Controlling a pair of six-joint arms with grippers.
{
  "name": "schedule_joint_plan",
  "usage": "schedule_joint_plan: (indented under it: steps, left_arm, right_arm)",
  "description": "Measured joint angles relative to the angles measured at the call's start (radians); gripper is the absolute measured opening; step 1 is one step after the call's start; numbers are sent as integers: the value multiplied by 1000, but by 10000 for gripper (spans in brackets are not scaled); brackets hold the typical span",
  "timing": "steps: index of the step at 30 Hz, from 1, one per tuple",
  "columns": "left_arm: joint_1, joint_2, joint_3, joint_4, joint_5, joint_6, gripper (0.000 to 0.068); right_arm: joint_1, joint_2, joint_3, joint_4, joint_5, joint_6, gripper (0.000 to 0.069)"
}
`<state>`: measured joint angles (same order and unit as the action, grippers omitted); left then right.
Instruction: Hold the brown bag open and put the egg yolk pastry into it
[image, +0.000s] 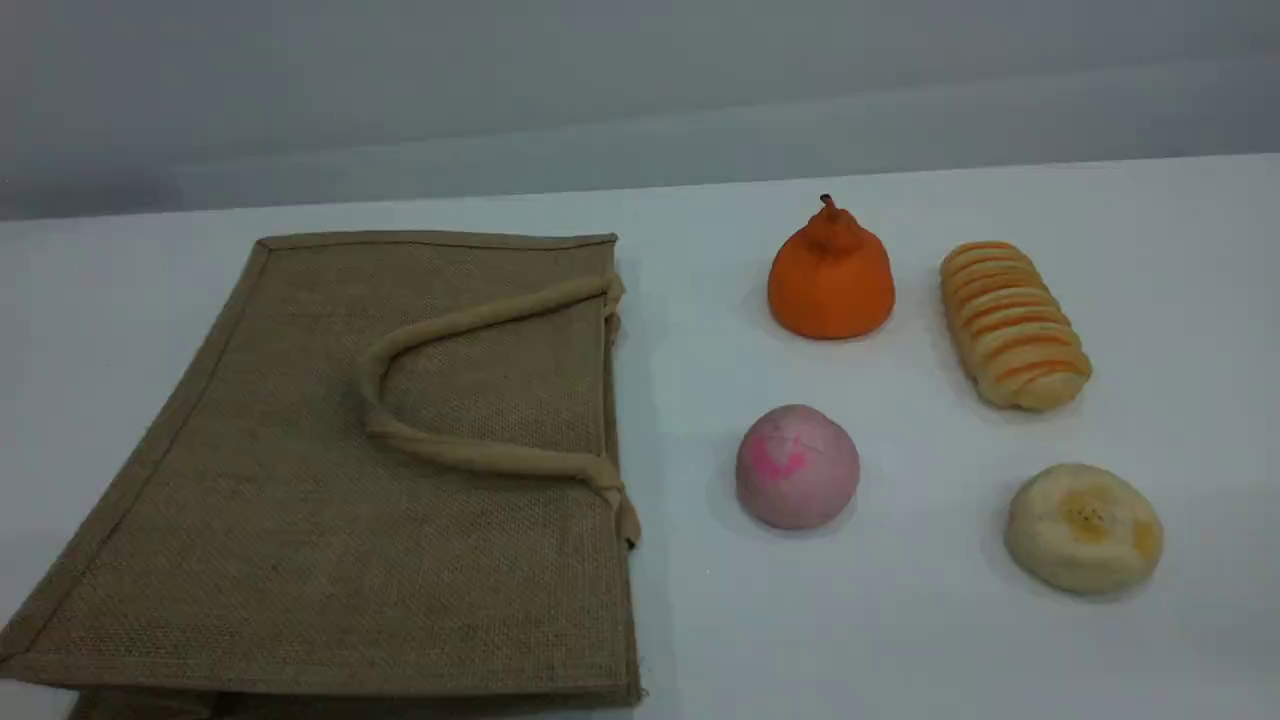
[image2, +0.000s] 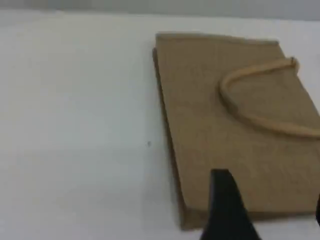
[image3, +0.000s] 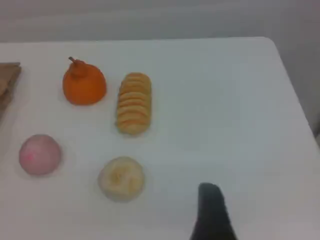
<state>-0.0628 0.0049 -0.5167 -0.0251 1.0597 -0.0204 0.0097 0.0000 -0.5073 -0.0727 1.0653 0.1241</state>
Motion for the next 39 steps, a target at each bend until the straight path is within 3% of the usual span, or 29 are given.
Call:
schedule_joint_plan:
  steps: [7, 12, 21, 30, 39]
  left_arm:
    - [0, 144, -46, -1, -88, 6, 383]
    - [0, 341, -131, -2, -244, 20, 383]
    - [0, 737, -224, -2, -348, 14, 383]
    - [0, 1092, -250, -12, -456, -25, 383]
    - [0, 1398, -352, -90, -522, -20, 383]
  right_arm:
    - [0, 60, -37, 73, -94, -88, 416]
    - [0, 221, -51, 218, -251, -156, 416]
    - [0, 582, -50, 515, -482, -419, 416]
    - [0, 916, -50, 887, -562, -724, 416]
    - [11, 1131, -51, 1199, -603, -986, 416]
